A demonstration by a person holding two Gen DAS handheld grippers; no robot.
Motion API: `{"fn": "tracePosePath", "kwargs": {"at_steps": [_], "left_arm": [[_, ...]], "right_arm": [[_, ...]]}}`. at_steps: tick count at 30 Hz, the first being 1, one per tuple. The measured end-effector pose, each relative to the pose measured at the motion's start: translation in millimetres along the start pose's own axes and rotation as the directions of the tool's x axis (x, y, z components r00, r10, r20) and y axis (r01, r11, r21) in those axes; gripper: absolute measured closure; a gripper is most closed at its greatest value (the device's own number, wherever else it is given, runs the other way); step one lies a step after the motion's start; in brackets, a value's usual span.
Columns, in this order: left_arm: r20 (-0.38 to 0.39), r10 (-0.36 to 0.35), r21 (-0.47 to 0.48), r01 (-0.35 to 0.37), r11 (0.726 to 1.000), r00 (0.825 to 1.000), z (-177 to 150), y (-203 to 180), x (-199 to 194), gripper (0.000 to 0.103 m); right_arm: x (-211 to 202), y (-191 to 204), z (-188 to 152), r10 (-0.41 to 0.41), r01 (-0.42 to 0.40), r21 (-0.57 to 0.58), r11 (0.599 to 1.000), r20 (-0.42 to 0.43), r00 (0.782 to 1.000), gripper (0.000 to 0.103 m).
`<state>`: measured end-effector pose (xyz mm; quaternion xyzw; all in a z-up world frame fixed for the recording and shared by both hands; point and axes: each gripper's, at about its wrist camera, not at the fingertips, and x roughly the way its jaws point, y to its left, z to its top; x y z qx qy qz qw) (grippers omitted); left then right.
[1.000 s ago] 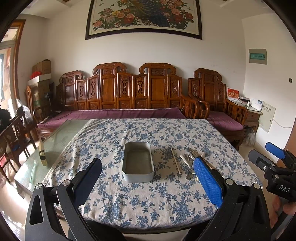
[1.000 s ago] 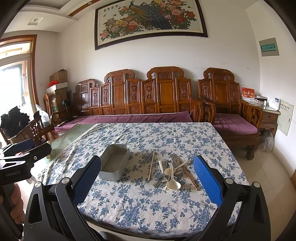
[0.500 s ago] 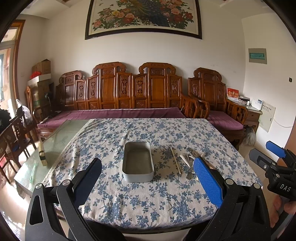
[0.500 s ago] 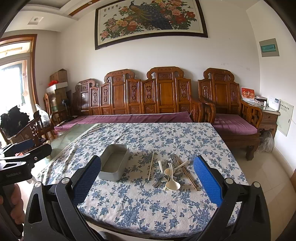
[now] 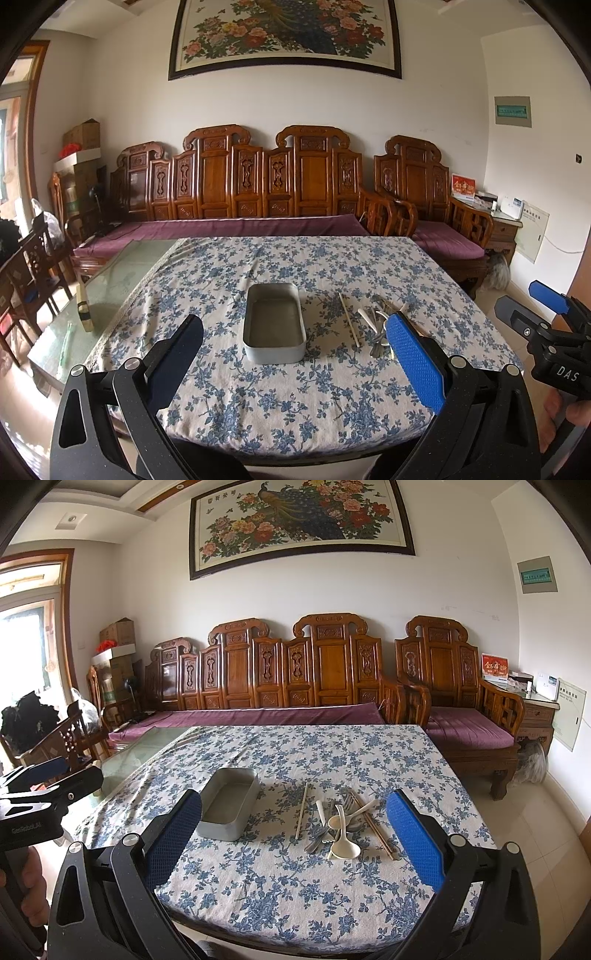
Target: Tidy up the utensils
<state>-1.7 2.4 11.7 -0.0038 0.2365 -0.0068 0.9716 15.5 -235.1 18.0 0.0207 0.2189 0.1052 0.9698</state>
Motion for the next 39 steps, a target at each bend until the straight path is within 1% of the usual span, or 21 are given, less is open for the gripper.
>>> {"fn": "tracePosePath", "kwargs": {"at_steps": [8,14,19,25,29,33,37,38,39], "left_arm": [[-0.001,-0.002,0.002,0.002,1.0,1.0,0,-1,-1,0.007],[-0.017,-0.006,0.01,0.007,1.0,1.0,-4,-2,5,0.007],[-0.063,-0.008,0.024,0.01,1.0,0.998,-13,-4,24,0.007],[-0.136,-0.015,0.055,0.023,0.998,0.991,-31,-9,56,0.007],[-0.184,-0.026,0.073,0.04,0.997,0.983,-42,-14,78,0.007],[-0.222,-0.041,0.071,0.058,0.996,0.974,-50,-16,99,0.007],[-0.256,-0.055,0.082,0.078,0.994,0.965,-54,-19,119,0.007],[-0.259,-0.05,0.089,0.076,0.993,0.964,-55,-19,123,0.007],[-0.264,-0.046,0.096,0.073,0.993,0.963,-56,-19,129,0.007]], "right_arm": [[-1,1,2,0.0,0.0,-0.001,1.0,-0.001,1.0,0.002],[0,-1,0,-0.004,0.004,-0.001,1.0,-0.01,1.0,0.002],[9,-5,-7,-0.011,0.011,0.001,1.0,-0.032,0.999,0.002],[29,-16,-20,-0.016,0.016,0.002,1.0,-0.072,0.997,0.002],[45,-24,-30,-0.022,0.023,0.001,1.0,-0.105,0.994,0.007],[64,-33,-39,-0.022,0.023,0.005,1.0,-0.139,0.99,0.013],[86,-42,-47,-0.006,0.008,0.013,1.0,-0.177,0.984,0.031],[90,-44,-48,-0.001,0.003,0.013,1.0,-0.186,0.983,0.034],[96,-46,-50,0.0,0.002,0.011,1.0,-0.194,0.981,0.035]]}}
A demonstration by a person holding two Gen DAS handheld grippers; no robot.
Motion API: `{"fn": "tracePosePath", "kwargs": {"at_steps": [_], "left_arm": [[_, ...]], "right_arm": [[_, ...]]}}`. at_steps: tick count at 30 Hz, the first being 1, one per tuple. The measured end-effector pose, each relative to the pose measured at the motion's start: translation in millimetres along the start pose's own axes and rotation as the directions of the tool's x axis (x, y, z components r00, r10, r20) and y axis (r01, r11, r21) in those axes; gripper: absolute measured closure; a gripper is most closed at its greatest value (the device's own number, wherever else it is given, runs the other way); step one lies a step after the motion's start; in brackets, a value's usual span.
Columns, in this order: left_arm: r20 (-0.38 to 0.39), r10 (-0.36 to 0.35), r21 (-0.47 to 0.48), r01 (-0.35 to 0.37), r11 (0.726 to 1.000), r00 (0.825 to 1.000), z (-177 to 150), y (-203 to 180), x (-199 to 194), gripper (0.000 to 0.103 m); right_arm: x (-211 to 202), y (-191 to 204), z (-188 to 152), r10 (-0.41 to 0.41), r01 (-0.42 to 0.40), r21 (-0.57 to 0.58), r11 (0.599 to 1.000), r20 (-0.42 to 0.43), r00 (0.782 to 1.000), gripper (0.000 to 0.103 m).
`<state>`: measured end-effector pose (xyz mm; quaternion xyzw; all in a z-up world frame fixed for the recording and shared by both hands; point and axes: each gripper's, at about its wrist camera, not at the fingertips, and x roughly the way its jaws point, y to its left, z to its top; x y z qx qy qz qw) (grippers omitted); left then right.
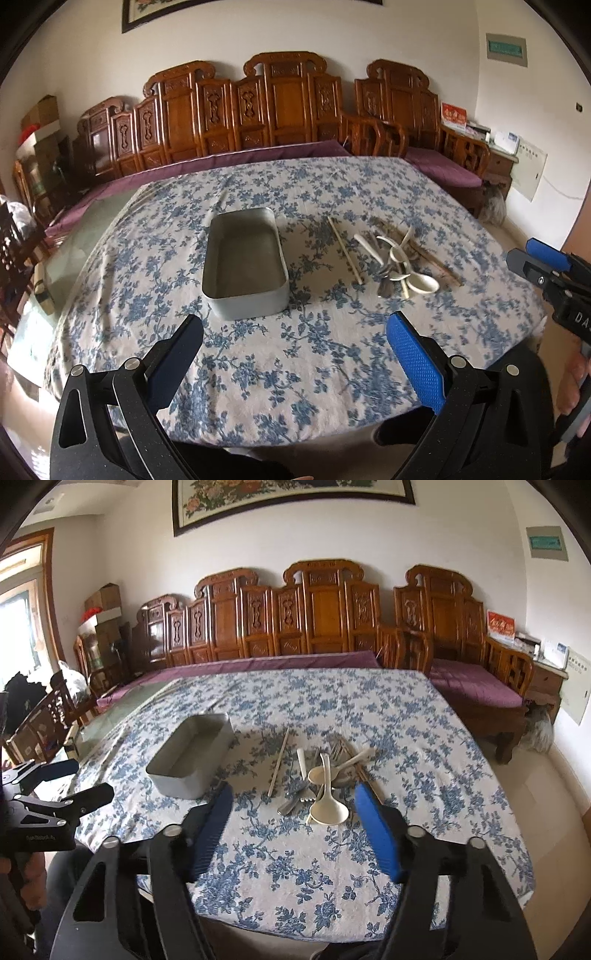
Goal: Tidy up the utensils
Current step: 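Move the right tool to the white plastic spoon and close on its handle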
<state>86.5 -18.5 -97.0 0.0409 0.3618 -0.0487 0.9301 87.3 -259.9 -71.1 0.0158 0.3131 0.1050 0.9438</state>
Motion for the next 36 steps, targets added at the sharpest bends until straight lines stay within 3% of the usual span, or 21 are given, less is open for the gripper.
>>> {"fn": "tracePosePath", "kwargs": {"at_steps": [4,8,16,23,33,36], "left_arm": [[-0.031,-0.015,0.004,0.015,1.0,0.999,3,2,19,0.007],[-0.052,-0.029,0.019,0.03,0.999,0.998,9,0,40,0.007],[-0.105,-0.077,0.032,0.081,0.996,0.991,12,-9,71,0.007],[-0.134,-0.13,0.069,0.14,0.988,0.982,21,-31,94,0.007],[-0.196,-0.112,0.07,0.128,0.989,0.974,13,-42,122,0.007],[-0.207,-0.109,0.072,0.126,0.989,0.972,13,-44,127,0.007]], "right_arm": [[22,-9,-2,-0.001,0.001,0.002,1.0,-0.025,1.0,0.037],[49,-23,-4,-0.014,0.014,0.003,1.0,-0.068,0.998,0.048],[103,-51,-12,-0.017,0.021,0.024,0.999,-0.164,0.986,0.051],[162,-69,-28,0.004,0.011,0.057,0.998,-0.266,0.964,0.054],[202,-65,-46,0.039,-0.014,0.071,0.997,-0.361,0.932,0.054],[202,-63,-47,0.029,-0.009,0.057,0.998,-0.358,0.933,0.054]]}}
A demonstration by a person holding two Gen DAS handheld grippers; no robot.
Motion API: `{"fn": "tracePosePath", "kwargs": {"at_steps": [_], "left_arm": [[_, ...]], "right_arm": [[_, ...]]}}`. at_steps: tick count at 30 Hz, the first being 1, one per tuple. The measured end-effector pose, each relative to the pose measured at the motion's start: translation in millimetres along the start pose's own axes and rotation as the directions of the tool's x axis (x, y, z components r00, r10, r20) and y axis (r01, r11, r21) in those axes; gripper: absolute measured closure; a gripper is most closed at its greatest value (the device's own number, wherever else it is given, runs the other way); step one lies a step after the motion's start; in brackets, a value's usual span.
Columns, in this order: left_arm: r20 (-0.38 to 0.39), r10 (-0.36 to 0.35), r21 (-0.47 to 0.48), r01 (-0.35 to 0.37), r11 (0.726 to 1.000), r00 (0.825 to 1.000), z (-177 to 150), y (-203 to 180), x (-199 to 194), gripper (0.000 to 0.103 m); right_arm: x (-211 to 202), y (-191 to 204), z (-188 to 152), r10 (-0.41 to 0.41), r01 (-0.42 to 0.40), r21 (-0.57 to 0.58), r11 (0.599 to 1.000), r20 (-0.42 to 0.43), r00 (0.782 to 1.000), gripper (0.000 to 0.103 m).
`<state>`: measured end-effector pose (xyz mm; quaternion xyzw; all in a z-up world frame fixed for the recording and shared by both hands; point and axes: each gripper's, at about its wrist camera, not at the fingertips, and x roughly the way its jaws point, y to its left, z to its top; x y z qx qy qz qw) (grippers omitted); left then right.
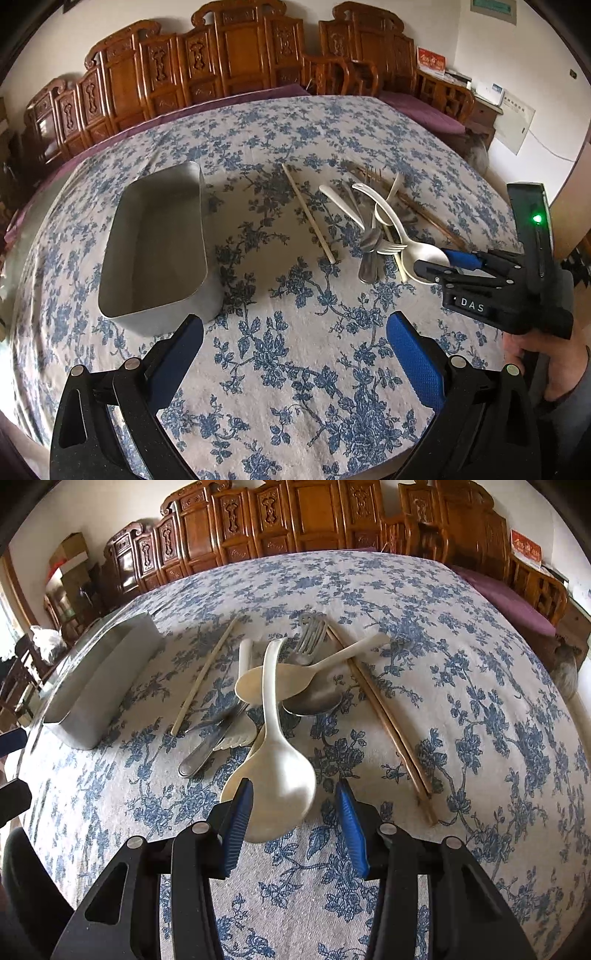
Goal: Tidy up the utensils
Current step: 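Move the right tool to the white plastic spoon and close on its handle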
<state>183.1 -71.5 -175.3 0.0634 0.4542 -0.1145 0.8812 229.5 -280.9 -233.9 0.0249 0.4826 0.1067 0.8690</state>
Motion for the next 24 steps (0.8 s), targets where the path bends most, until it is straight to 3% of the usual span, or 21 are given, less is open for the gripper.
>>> {"fn": "tracePosePath", "kwargs": {"at_steps": [1,5,11,19,24], "left_arm": [[-0.003,-0.003,0.001,0.003,1.0,1.0,1,-1,2,0.007],[-0.011,-0.004,0.013,0.004,1.0,1.0,9,-6,13,0.007],[-0.031,-0.019,0.005,0.019,1.0,0.999,25,-11,33,0.011],[-0.067,-0.018,-0.011,0.018,1.0,0.998,41,-18,66,0.023],[-0.112,-0.013,-0.022,0.011,1.0,0.994,51,-18,94,0.046]], "right_arm": [[0,0,0,-0.001,0.001,-0.001,1.0,0.003,1.0,0.055],[0,0,-1,-0.031,0.031,-0.012,0.999,0.013,0.999,0.082],[-8,-4,-2,-0.003,0.003,0.004,1.0,0.044,0.999,0.096],[-24,-13,2,0.006,-0.011,0.042,0.999,0.112,0.994,0.098],[-27,-22,2,-0.016,0.008,0.062,0.998,0.133,0.991,0.098]]}}
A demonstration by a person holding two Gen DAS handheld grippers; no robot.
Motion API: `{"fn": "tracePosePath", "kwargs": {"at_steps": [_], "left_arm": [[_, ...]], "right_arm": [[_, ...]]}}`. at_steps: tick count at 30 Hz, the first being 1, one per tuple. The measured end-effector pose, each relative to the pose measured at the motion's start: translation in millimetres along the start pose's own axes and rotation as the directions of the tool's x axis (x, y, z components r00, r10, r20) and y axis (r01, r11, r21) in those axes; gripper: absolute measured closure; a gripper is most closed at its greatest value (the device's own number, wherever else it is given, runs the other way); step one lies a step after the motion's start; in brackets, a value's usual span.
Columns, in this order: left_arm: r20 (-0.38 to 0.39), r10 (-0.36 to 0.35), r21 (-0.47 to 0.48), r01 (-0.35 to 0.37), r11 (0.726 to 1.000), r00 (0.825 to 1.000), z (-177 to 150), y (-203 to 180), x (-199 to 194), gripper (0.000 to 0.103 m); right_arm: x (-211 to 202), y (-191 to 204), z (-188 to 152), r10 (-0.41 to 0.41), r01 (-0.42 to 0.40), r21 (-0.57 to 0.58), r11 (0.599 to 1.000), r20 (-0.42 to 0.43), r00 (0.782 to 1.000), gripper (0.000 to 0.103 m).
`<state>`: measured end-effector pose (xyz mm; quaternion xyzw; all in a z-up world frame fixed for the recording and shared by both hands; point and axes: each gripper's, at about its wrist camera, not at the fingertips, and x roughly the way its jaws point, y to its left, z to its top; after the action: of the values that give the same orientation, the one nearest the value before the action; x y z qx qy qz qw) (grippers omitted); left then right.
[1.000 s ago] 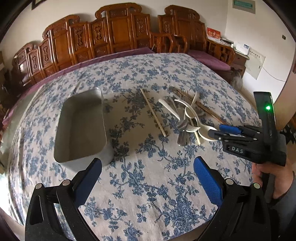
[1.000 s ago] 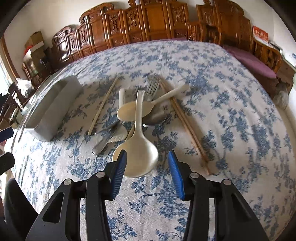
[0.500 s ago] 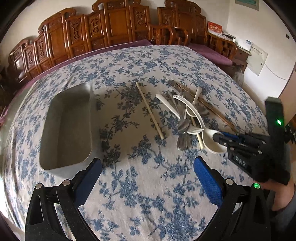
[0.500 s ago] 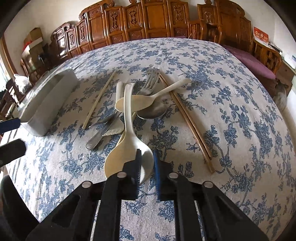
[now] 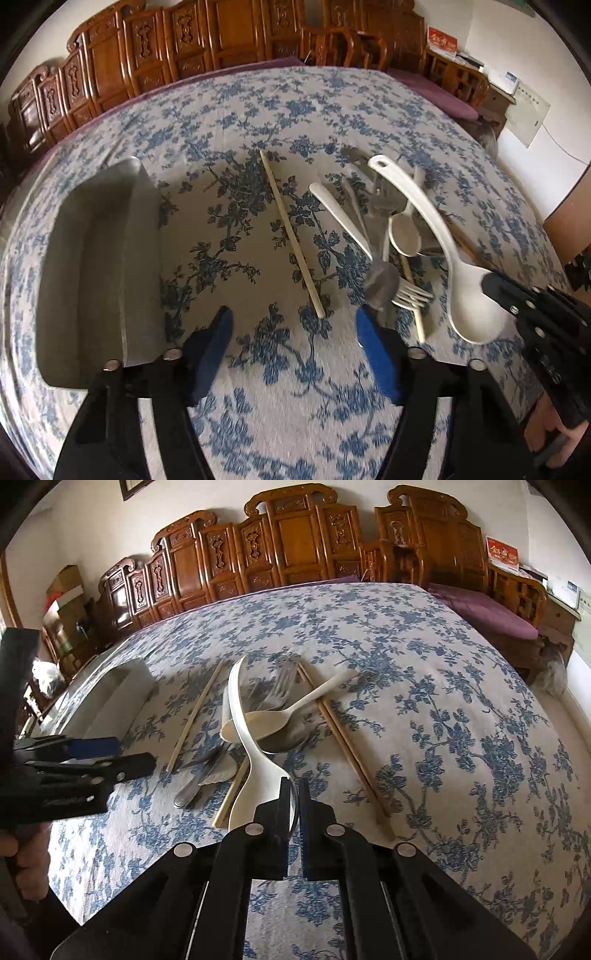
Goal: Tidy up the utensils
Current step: 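Move the right tool to the white plastic spoon and close on its handle, then grasp a wooden chopstick with the left tool while the right tool carries the white spoon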
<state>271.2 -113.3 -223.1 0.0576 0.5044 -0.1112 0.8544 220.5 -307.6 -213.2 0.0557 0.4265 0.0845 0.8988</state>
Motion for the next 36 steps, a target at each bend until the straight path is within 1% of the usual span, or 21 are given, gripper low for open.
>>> {"fn": "tracePosePath", "kwargs": {"at_steps": [1,3,5,8,11,12,13,14,15,19,21,30,36], "left_arm": [[-0.006,0.0,0.0,0.0,1.0,1.0,2,0,4,0.049],[-0.026,-0.002,-0.007,0.001,1.0,1.0,6,0,15,0.066],[-0.038,0.0,-0.003,0.0,1.0,0.999,10,-4,23,0.07],[-0.049,-0.011,-0.011,0.011,1.0,0.999,15,-6,33,0.07],[-0.045,0.009,-0.02,-0.01,1.0,0.999,19,-6,38,0.071],[-0.047,0.014,-0.02,-0.015,1.0,0.999,20,-6,39,0.074],[-0.046,0.028,-0.014,-0.029,0.999,0.999,20,-6,39,0.08],[-0.043,0.031,-0.01,-0.031,0.999,0.999,20,-6,39,0.094],[-0.045,0.03,-0.012,-0.031,0.999,0.999,19,-5,39,0.098],[-0.054,0.032,-0.04,-0.034,0.999,0.998,15,6,34,0.099],[-0.043,0.033,-0.045,-0.035,0.998,0.999,14,11,27,0.099],[0.047,0.033,-0.059,-0.03,0.998,0.998,8,42,-35,0.099],[0.082,0.042,-0.086,-0.034,0.996,0.996,0,74,-71,0.099]], "right_arm": [[1,-1,-1,-0.003,0.003,-0.001,1.0,-0.002,1.0,0.098],[3,-2,-2,-0.009,0.009,-0.004,1.0,-0.006,1.0,0.098],[5,-3,-2,-0.015,0.015,-0.002,1.0,-0.008,1.0,0.098],[5,-4,-2,-0.024,0.024,-0.004,1.0,-0.005,1.0,0.098],[4,-4,-1,-0.03,0.03,-0.008,1.0,0.003,1.0,0.098],[4,-4,-1,-0.031,0.031,-0.01,0.999,0.005,1.0,0.098],[4,-3,-1,-0.032,0.032,-0.012,0.999,0.007,0.999,0.098],[3,-3,-1,-0.033,0.033,-0.013,0.999,0.008,0.999,0.098],[3,-3,0,-0.033,0.033,-0.012,0.999,0.008,0.999,0.098],[0,1,3,-0.034,0.034,-0.022,0.999,0.009,0.999,0.098],[-4,5,5,-0.035,0.036,-0.029,0.999,0.014,0.999,0.098],[-30,34,23,-0.042,0.046,-0.077,0.996,0.052,0.998,0.098],[-41,62,34,-0.032,0.04,-0.117,0.992,0.071,0.997,0.098]]}}
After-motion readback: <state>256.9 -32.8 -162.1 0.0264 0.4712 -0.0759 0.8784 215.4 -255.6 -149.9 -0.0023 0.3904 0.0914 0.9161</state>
